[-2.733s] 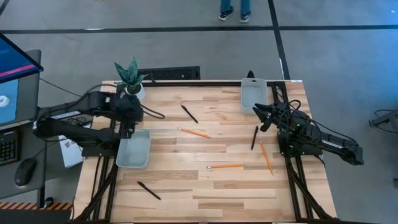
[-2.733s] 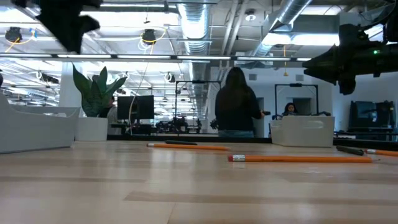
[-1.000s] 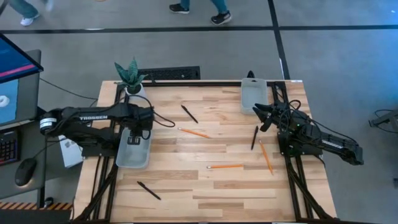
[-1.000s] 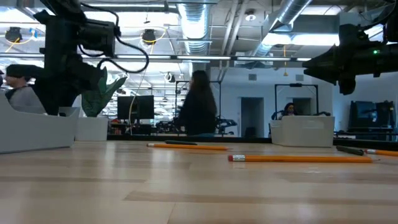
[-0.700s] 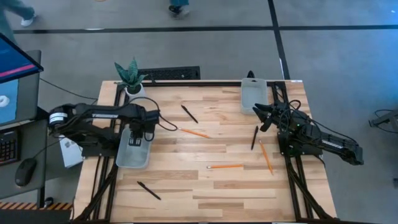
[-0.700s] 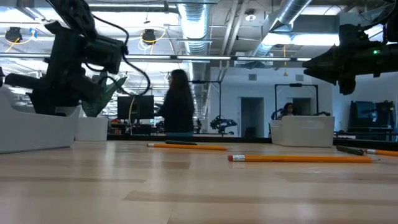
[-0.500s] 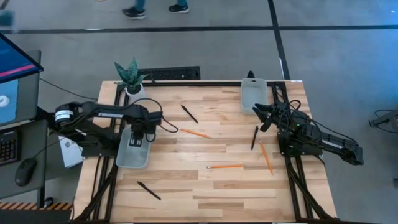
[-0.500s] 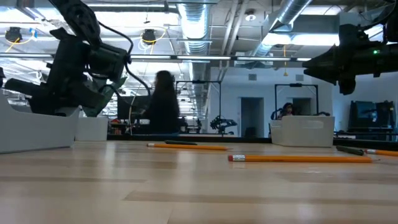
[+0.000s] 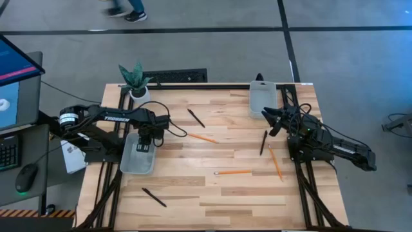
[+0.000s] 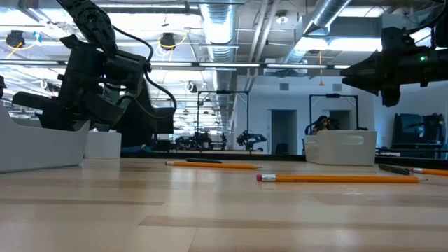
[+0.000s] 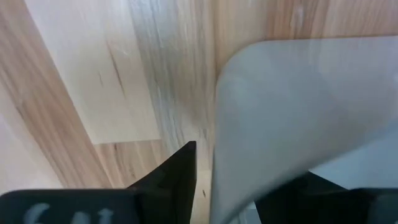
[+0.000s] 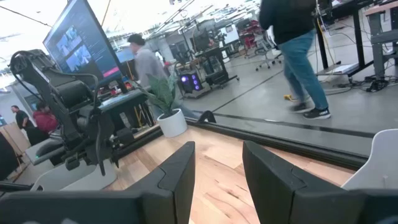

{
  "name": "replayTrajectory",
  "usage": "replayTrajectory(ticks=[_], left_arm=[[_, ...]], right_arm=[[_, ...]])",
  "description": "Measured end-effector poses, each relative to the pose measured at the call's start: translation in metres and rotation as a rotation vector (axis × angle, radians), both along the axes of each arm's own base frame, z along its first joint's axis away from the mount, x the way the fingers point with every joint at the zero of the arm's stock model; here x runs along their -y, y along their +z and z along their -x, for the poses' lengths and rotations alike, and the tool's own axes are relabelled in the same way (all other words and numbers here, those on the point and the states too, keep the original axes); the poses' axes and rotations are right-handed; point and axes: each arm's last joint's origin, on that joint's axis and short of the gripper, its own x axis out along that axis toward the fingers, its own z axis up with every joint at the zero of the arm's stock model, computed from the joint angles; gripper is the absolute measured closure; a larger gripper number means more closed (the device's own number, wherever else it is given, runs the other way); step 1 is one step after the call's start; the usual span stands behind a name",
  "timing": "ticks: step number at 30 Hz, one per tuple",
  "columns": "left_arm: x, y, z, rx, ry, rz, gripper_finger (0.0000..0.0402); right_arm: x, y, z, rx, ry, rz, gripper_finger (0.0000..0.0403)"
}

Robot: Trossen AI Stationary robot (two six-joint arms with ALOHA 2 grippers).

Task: Sort pens & pencils
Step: Move the bottom gray bin to the top of the table

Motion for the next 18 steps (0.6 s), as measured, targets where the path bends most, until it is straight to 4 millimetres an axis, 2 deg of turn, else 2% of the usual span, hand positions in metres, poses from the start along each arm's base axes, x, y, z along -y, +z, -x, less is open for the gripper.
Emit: replayTrajectory(ticks=[11, 14, 18], left_arm=[[-0.0014, -0.0003, -0.0026, 0.023, 0.01, -0.029, 0.0282], [-0.0014, -0.0003, -0.0025, 0.023, 0.01, -0.029, 0.0302], [-0.0014, -0.0003, -0.0025, 0.023, 0.01, -0.029, 0.0349]], right_arm=[[0.0, 0.0, 0.0, 0.0, 0.0, 0.001, 0.0246], [0.0, 0.0, 0.0, -0.009, -0.001, 0.014, 0.0246], [0.0, -0.0001, 0.0, -0.009, -0.001, 0.014, 0.0246]])
